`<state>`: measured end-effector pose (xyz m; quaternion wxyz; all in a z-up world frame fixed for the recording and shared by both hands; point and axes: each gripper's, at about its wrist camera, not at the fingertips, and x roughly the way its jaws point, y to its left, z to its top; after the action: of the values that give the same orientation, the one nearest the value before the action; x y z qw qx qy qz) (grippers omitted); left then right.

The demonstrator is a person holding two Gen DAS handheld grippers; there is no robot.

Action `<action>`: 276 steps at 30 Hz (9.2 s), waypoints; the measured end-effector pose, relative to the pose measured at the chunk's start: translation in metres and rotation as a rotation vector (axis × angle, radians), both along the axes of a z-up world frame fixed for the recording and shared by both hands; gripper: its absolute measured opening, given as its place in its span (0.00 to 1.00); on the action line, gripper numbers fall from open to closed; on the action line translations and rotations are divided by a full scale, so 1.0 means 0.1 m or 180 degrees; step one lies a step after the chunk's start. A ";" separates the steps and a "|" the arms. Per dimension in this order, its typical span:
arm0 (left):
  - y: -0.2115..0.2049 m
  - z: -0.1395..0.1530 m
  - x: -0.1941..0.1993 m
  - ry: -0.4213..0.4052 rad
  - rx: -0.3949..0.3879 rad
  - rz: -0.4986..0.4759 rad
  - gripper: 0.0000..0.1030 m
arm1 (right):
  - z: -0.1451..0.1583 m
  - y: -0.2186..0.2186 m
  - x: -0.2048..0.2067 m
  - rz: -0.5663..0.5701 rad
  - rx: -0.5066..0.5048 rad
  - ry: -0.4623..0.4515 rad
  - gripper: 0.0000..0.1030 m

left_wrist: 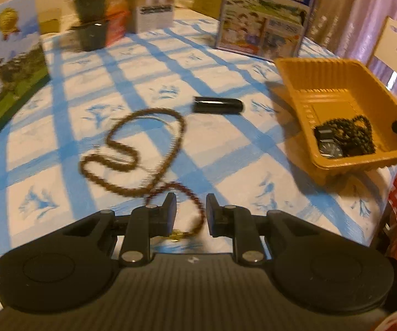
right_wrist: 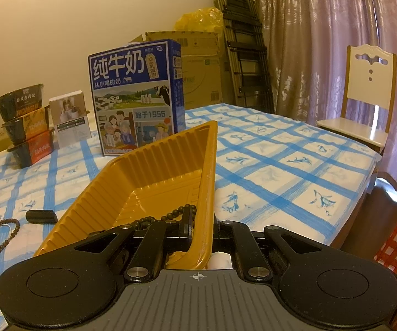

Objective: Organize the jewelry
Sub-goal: 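Grasp a red bead bracelet from the table with the left tool, then carry the red bracelet into the orange tray and open the left tool, then move the left tool back toward the remaining brown bead necklace, then lower the left tool onto the brown bead necklace and grasp it, then lift the brown necklace over the orange tray and open the left tool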

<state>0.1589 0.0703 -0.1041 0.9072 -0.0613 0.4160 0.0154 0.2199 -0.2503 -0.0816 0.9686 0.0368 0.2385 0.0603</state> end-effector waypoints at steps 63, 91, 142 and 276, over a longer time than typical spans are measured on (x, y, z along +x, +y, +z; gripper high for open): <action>-1.08 0.92 0.85 -0.0635 -0.0658 -0.0830 0.03 | 0.05 0.04 0.06 0.0034 -0.0003 -0.0002 0.09; -0.99 0.80 1.01 -0.0651 -0.0370 -0.0480 0.29 | 0.03 0.01 0.08 0.0036 0.0028 0.0017 0.09; 0.26 0.09 0.10 -0.0167 0.0441 0.0024 0.26 | -0.01 0.02 0.04 0.0027 -0.0044 0.0067 0.08; -1.08 0.95 1.20 -0.0619 -0.0652 -0.0919 0.25 | 0.02 0.07 0.06 0.0077 -0.0051 0.0044 0.09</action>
<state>0.2787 -0.0378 -0.0088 0.9249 -0.0941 0.3303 -0.1633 0.2256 -0.2428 -0.0793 0.9663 0.0266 0.2462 0.0698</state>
